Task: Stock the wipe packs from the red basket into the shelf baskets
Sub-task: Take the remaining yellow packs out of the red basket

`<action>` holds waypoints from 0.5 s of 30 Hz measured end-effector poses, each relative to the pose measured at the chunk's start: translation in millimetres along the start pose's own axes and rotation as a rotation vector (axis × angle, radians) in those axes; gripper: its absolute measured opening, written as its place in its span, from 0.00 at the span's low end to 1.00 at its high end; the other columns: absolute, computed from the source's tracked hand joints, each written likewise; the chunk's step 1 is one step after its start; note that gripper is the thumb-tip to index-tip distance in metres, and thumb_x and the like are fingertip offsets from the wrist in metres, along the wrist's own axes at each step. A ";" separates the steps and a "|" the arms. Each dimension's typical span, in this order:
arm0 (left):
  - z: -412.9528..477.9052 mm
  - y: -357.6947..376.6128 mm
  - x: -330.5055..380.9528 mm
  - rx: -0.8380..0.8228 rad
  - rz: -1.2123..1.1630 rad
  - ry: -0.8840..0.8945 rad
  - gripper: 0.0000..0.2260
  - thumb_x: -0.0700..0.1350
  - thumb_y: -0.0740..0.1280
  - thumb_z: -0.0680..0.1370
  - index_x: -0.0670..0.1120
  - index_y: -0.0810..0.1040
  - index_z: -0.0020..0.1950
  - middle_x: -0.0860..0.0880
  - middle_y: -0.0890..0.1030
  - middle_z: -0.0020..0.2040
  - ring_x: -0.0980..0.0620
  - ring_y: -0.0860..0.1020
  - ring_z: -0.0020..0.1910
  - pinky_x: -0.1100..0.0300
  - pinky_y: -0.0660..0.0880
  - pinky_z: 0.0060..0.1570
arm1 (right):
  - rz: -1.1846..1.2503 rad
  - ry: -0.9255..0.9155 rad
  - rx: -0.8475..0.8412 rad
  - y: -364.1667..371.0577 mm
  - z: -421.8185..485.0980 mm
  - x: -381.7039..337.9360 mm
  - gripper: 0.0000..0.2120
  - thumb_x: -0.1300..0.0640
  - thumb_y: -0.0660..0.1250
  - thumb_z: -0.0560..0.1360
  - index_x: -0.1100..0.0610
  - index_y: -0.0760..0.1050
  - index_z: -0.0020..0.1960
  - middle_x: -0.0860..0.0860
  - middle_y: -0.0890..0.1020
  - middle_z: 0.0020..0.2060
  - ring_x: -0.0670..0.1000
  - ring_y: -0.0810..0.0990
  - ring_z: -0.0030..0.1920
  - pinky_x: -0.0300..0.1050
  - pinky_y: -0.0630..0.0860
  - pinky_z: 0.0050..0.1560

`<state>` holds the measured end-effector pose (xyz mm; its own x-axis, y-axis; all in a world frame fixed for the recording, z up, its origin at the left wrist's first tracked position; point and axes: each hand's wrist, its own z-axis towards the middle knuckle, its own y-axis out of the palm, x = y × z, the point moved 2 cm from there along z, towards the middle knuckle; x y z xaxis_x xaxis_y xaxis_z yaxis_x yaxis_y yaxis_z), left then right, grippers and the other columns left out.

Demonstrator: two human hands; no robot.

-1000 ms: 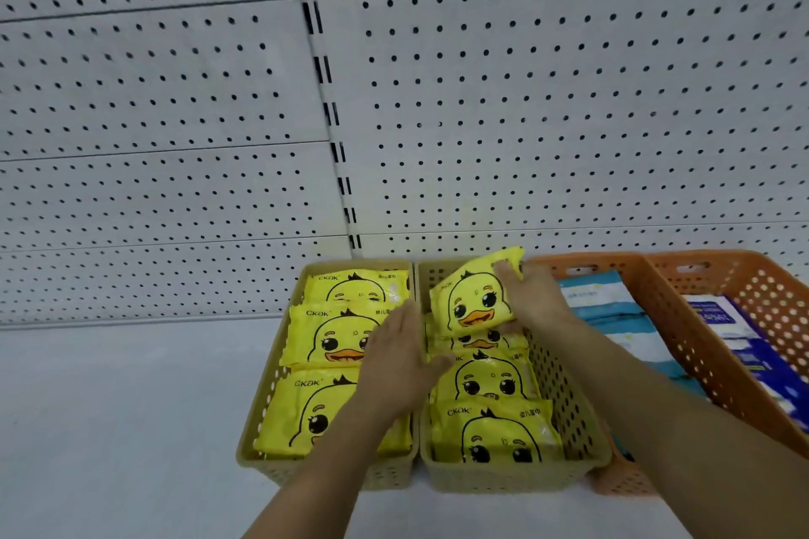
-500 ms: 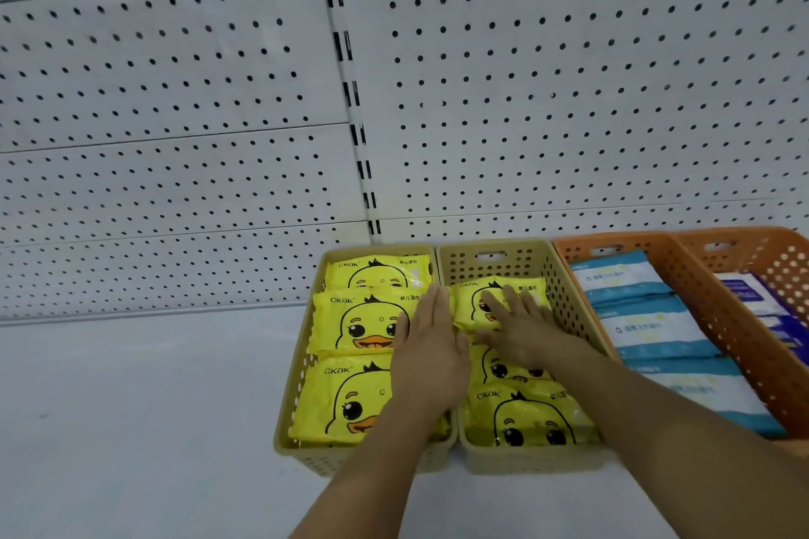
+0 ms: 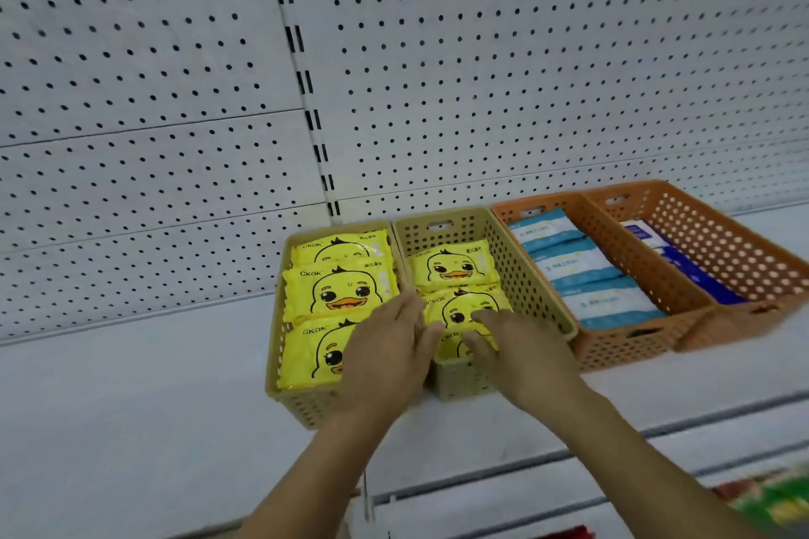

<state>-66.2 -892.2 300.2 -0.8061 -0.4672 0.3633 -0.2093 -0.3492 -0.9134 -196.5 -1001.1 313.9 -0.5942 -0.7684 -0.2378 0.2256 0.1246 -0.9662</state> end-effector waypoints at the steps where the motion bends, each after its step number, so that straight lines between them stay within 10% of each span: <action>1: -16.4 -3.1 2.1 0.051 0.009 0.031 0.25 0.62 0.50 0.80 0.53 0.68 0.72 0.55 0.71 0.71 0.52 0.68 0.70 0.54 0.66 0.68 | 0.004 -0.034 0.096 3.4 -14.8 -3.5 0.21 0.41 0.52 0.78 0.49 0.74 0.64 0.49 0.79 0.59 0.54 0.77 0.60 0.53 0.70 0.62; 8: -128.1 -3.0 -0.9 0.154 -0.091 0.128 0.20 0.57 0.56 0.79 0.51 0.75 0.66 0.52 0.77 0.65 0.49 0.73 0.66 0.46 0.68 0.67 | 0.343 -0.104 0.196 41.9 -131.0 -19.8 0.21 0.47 0.55 0.80 0.49 0.64 0.73 0.46 0.62 0.74 0.48 0.60 0.73 0.46 0.63 0.69; 15: -275.8 -11.2 -16.0 0.022 -0.213 -0.003 0.18 0.54 0.61 0.81 0.53 0.70 0.71 0.55 0.75 0.67 0.53 0.73 0.65 0.57 0.70 0.63 | 0.507 -0.023 0.215 78.3 -264.4 -60.9 0.17 0.53 0.59 0.80 0.48 0.68 0.69 0.41 0.68 0.67 0.41 0.68 0.65 0.39 0.68 0.62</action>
<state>-203.5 -656.8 254.0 -0.7431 -0.3835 0.5485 -0.3625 -0.4583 -0.8115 -346.8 -778.6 226.5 -0.3541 -0.6591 -0.6634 0.6330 0.3532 -0.6889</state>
